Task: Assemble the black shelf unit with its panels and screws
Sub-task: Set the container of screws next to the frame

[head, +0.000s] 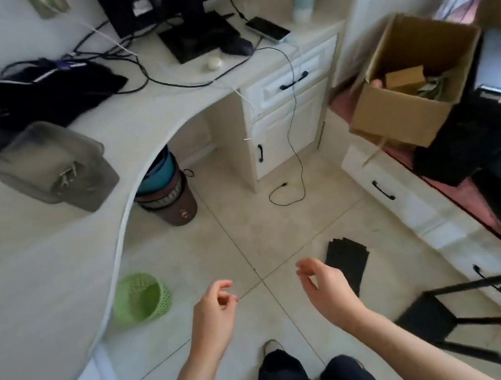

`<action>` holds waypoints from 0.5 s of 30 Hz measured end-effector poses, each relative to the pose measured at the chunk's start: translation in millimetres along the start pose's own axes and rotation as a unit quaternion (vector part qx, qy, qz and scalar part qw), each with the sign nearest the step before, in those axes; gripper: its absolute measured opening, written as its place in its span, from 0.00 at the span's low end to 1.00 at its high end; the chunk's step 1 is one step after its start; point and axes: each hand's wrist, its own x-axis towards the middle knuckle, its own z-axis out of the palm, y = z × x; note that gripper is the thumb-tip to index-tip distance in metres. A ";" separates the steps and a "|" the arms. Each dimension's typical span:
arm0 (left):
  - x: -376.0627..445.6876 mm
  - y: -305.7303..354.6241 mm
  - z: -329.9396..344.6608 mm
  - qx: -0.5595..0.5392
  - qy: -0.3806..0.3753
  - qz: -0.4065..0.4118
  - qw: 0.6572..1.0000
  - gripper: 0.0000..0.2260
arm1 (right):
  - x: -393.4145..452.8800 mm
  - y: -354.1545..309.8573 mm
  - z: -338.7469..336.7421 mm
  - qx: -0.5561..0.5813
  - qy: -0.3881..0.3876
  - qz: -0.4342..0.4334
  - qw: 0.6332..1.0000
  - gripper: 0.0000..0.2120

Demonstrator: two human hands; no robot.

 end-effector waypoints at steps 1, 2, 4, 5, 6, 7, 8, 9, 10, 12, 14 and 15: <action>3.8 -5.5 -11.9 -0.013 0.015 -0.008 1.000 0.08 | 8.5 -13.3 6.9 -0.004 -0.006 -0.010 1.000 0.15; 7.7 -10.3 -23.7 -0.023 0.028 -0.016 0.999 0.08 | 17.3 -26.2 13.4 -0.008 -0.014 -0.020 1.000 0.15; 15.2 -19.7 -46.1 -0.041 0.060 -0.030 0.997 0.08 | 35.1 -52.5 26.3 -0.017 -0.036 -0.039 0.998 0.14; 18.6 -23.3 -56.1 -0.050 0.079 -0.036 0.995 0.08 | 43.3 -64.9 31.9 -0.020 -0.049 -0.047 0.998 0.14; 22.1 -26.3 -65.6 -0.059 0.097 -0.041 0.993 0.08 | 50.8 -76.2 36.7 -0.024 -0.059 -0.053 0.997 0.14; 26.2 -29.8 -75.7 -0.069 0.115 -0.048 0.990 0.09 | 59.2 -88.0 42.1 -0.030 -0.070 -0.059 0.995 0.14; 30.8 -33.0 -85.5 -0.082 0.131 -0.056 0.986 0.09 | 67.4 -99.1 47.1 -0.037 -0.079 -0.067 0.994 0.14; 36.1 -35.5 -94.8 -0.095 0.144 -0.063 0.983 0.10 | 76.0 -109.9 52.0 -0.042 -0.087 -0.075 0.992 0.13; 41.2 -37.7 -103.6 -0.108 0.156 -0.071 0.979 0.10 | 84.4 -120.5 56.2 -0.045 -0.096 -0.082 0.991 0.13; 51.5 -41.3 -120.1 -0.127 0.186 -0.081 0.971 0.12 | 101.1 -142.6 63.9 -0.053 -0.111 -0.090 0.988 0.13; 63.6 -44.0 -137.3 -0.140 0.220 -0.086 0.962 0.12 | 118.2 -165.8 71.5 -0.060 -0.126 -0.098 0.985 0.13; 70.4 -44.2 -146.4 -0.150 0.235 -0.092 0.956 0.12 | 126.9 -177.8 75.0 -0.059 -0.132 -0.103 0.984 0.12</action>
